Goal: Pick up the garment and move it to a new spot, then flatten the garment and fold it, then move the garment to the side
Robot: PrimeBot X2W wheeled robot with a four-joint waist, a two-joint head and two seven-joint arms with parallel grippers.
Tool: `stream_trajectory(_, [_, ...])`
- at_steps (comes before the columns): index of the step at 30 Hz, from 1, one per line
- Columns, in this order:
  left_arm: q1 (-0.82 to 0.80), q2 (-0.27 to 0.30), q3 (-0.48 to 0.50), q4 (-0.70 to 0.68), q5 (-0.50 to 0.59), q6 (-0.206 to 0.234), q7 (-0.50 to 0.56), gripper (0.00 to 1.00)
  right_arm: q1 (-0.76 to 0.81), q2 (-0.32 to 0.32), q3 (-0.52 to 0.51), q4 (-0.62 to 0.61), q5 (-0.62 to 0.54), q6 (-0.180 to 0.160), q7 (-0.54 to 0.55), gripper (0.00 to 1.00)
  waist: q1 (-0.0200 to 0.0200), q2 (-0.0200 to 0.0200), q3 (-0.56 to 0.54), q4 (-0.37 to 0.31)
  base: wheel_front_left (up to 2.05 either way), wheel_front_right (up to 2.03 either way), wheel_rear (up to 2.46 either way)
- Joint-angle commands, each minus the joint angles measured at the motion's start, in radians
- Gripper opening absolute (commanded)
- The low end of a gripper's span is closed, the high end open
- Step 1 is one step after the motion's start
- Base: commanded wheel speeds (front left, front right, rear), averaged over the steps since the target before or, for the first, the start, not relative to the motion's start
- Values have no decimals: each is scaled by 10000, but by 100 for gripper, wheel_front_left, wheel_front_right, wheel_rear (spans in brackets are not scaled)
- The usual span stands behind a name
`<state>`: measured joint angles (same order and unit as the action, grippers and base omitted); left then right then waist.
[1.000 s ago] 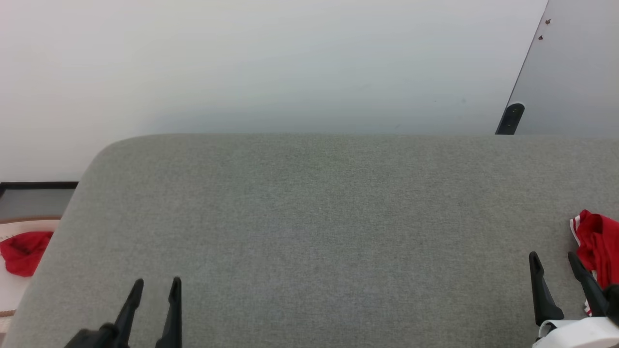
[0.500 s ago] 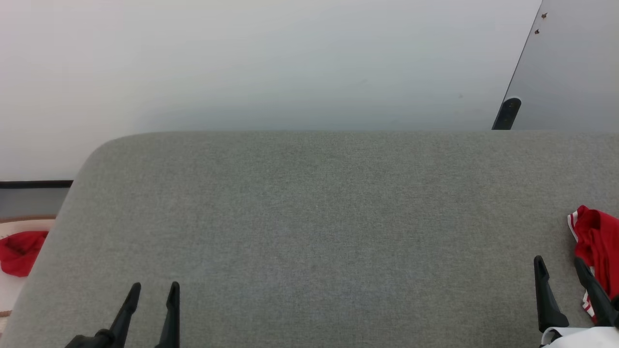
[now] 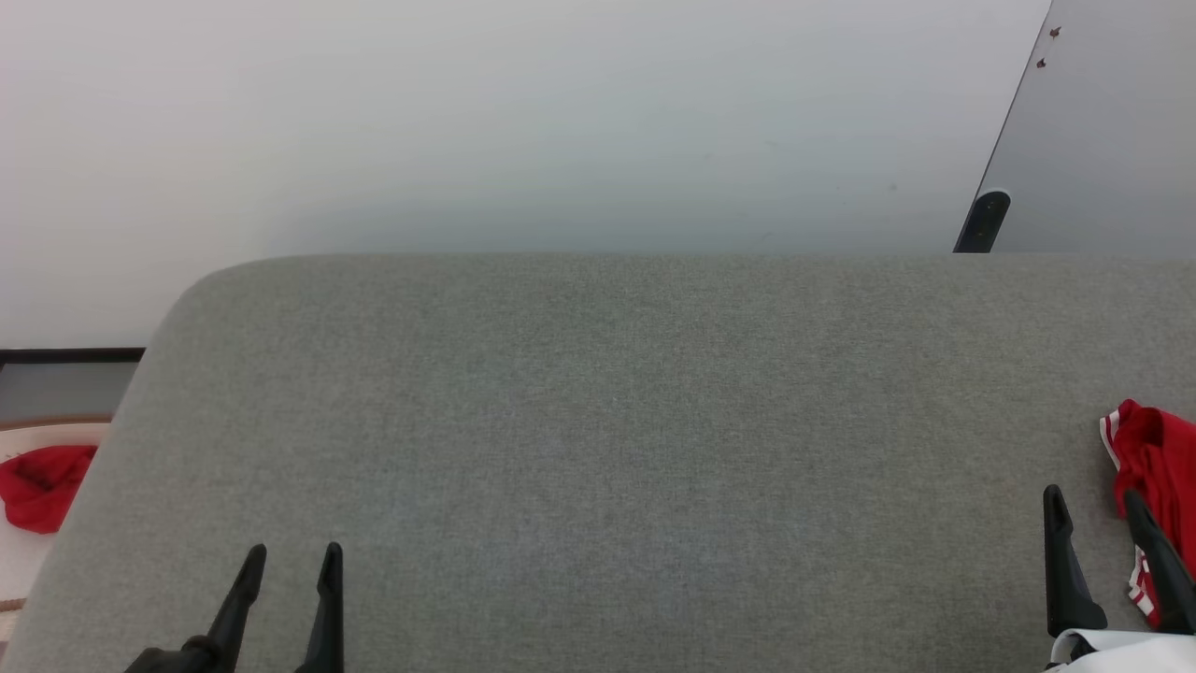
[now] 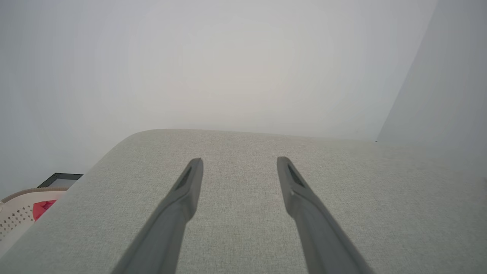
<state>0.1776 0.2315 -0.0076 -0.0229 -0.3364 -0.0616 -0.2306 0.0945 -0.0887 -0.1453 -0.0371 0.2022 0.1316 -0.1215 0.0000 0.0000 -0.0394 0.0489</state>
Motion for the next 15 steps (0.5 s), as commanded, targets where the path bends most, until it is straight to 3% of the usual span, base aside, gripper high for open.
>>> stream_trajectory(1, [29,45,-26,20,12,38,-45,100,-36,50,-18,75,-52,-21,-93,100,0,0,-1,12,0,0,0])
stream_trajectory(15, [-117,137,-85,130,-24,81,-70,100,-153,64,78,323,-98,-21,-183,100,0,0,0,0,0,0,0])
